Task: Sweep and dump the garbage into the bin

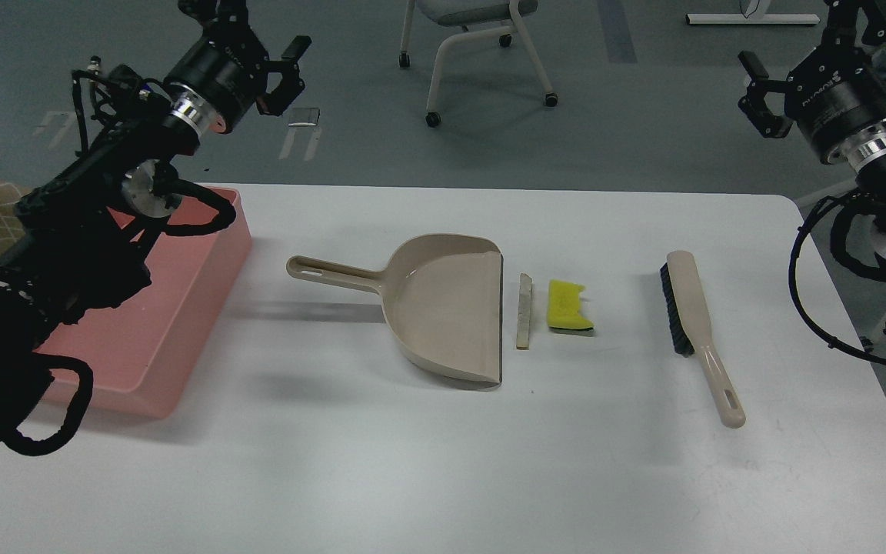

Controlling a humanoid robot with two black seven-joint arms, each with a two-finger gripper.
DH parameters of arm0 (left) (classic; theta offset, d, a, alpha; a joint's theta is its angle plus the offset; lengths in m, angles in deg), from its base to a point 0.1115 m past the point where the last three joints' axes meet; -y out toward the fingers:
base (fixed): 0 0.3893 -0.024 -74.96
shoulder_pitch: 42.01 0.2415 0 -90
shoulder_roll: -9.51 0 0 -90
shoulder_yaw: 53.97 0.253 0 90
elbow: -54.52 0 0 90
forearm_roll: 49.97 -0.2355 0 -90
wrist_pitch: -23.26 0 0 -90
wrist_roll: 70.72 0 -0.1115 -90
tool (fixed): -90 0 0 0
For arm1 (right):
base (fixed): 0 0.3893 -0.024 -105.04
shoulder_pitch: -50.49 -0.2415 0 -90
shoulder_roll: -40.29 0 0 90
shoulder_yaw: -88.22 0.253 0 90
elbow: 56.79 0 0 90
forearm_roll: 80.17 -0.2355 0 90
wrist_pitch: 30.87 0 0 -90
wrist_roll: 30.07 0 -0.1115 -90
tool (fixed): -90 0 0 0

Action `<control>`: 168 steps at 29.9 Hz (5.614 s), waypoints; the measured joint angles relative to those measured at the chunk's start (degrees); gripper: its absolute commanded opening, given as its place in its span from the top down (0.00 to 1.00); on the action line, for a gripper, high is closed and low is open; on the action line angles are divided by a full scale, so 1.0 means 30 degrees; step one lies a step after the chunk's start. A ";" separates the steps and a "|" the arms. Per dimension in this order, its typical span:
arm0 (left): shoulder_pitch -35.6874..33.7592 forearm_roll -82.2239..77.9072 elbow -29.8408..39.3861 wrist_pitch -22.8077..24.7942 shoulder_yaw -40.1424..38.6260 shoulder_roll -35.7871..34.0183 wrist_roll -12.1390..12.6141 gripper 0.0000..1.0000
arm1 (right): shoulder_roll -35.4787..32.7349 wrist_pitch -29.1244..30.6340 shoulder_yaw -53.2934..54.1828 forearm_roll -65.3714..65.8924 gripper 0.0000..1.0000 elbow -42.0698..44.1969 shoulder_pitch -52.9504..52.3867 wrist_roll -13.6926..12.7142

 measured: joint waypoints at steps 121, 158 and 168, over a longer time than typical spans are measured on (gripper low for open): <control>1.2265 -1.1242 1.9298 -0.9981 -0.0051 -0.9754 0.2295 0.02 | 0.1032 -0.0007 -0.0707 0.0145 0.00 0.0497 0.0733 0.0008; 1.2534 -1.2319 1.4148 -1.4144 0.0103 -0.3692 0.3046 0.02 | 0.1026 -0.0007 -0.0795 0.0234 0.00 0.0547 0.0788 0.0007; 1.2074 -1.2330 1.3117 -1.4200 0.0123 -0.3074 0.3108 0.08 | 0.1004 -0.0006 -0.0799 0.0235 0.00 0.0546 0.0706 0.0007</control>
